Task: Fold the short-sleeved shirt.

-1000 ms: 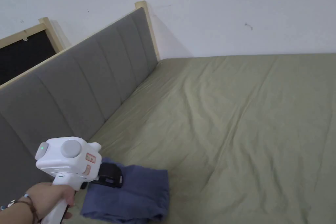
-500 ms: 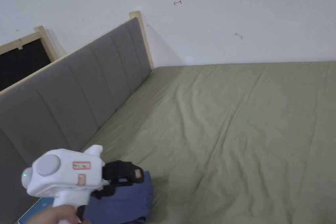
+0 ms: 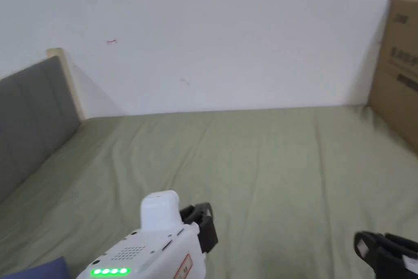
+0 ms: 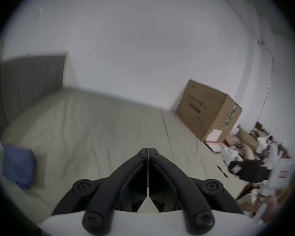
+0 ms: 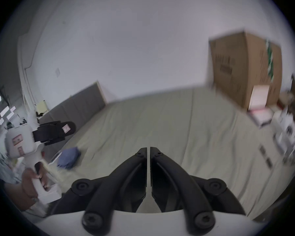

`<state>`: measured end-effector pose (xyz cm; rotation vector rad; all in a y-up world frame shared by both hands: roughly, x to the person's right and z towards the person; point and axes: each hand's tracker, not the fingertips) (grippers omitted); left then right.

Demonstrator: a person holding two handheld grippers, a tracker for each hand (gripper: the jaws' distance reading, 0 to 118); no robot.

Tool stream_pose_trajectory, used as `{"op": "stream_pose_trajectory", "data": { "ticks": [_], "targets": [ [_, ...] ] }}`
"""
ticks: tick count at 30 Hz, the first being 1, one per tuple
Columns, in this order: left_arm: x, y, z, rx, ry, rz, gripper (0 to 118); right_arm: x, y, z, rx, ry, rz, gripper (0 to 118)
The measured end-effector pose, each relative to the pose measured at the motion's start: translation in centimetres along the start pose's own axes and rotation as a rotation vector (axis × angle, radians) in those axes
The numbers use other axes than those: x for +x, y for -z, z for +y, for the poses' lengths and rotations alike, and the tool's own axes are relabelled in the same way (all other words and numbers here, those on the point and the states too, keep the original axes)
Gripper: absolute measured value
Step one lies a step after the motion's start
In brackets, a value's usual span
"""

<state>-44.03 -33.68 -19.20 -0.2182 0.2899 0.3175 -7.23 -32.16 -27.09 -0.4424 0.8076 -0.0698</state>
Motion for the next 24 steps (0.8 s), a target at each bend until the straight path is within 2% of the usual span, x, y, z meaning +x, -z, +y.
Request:
{"op": "stream_pose_trajectory", "data": {
  "ticks": [2,3,7,14,15,16,17,18,19,22,23,24],
  "targets": [
    [1.1,-3.0,2.0,0.112,0.097,0.062,0,-1.1,-1.6,0.9,0.157,-0.071,-0.078,3],
    [1.6,-1.7,3.4,0.170,0.121,0.089,0,-1.5,-2.2,1.3,0.229,-0.095,-0.109,3],
    [2.9,-5.3,5.2,0.316,0.207,0.220,0,-1.6,-3.4,2.4,0.429,-0.115,-0.184,3],
    [2.8,-7.3,5.9,0.316,0.210,0.241,1,-1.7,-2.9,4.1,0.435,-0.107,-0.210,4],
    [4.2,-6.5,6.2,0.317,0.205,0.230,1,-1.7,-2.9,4.2,0.437,-0.106,-0.214,15],
    [4.1,-6.8,6.3,0.323,0.204,0.226,1,-1.9,-3.0,4.2,0.439,-0.112,-0.225,35],
    [4.0,-7.2,6.4,0.332,0.202,0.212,6,-2.0,-3.0,4.2,0.438,-0.119,-0.234,61],
    [3.9,-7.6,6.4,0.340,0.204,0.199,26,-2.2,-2.9,4.2,0.433,-0.130,-0.244,90],
    [4.5,-7.2,6.6,0.348,0.208,0.191,52,-2.3,-2.8,4.1,0.427,-0.139,-0.250,101],
    [4.5,-7.6,6.9,0.338,0.220,0.187,86,-2.7,-3.1,3.8,0.434,-0.147,-0.258,108],
    [4.7,-7.0,6.9,0.318,0.219,0.181,115,-2.7,-3.1,3.9,0.432,-0.149,-0.257,111],
    [4.8,-7.6,6.4,0.354,0.203,0.157,118,-2.9,-3.2,3.8,0.429,-0.150,-0.258,115]
  ]
}}
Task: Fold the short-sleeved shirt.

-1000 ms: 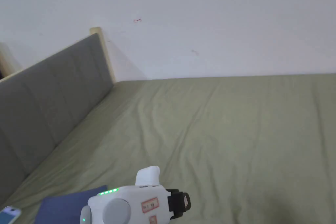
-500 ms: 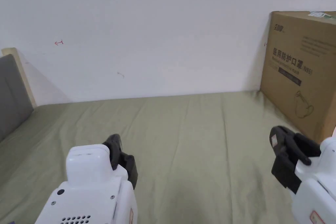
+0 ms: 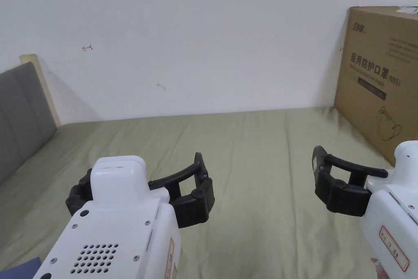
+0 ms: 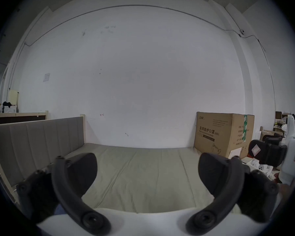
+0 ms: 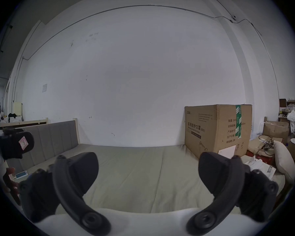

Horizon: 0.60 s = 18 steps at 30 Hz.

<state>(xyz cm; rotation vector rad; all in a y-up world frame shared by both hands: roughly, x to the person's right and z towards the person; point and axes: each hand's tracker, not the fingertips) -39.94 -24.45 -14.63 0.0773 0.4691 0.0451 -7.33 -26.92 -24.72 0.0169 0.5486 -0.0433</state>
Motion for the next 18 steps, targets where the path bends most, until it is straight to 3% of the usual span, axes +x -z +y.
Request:
{"op": "stream_pose_trajectory", "data": {
  "ticks": [18],
  "targets": [
    [-0.8,1.0,-1.3,-0.083,0.030,0.107,118,-0.5,-0.4,-0.1,-0.013,-0.039,0.015,118]
  ]
}}
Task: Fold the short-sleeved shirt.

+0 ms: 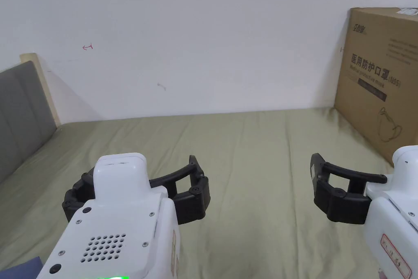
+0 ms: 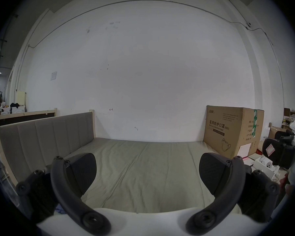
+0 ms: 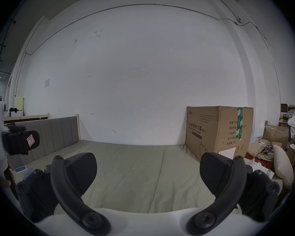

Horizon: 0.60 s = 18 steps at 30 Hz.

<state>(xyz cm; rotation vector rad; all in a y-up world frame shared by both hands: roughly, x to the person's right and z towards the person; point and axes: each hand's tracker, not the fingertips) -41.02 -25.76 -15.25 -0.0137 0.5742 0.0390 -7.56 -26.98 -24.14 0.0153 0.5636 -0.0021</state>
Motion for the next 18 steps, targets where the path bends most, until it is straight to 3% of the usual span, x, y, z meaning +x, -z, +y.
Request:
{"op": "stream_pose_trajectory", "data": {
  "ticks": [4,18],
  "targets": [
    [-0.1,1.0,-0.7,-0.048,-0.034,-0.035,117,0.0,0.2,-0.1,-0.021,-0.001,-0.003,118],
    [-1.2,1.0,-1.3,-0.095,-0.037,0.089,117,-0.4,0.3,-0.7,-0.057,-0.007,0.019,118]
  ]
}}
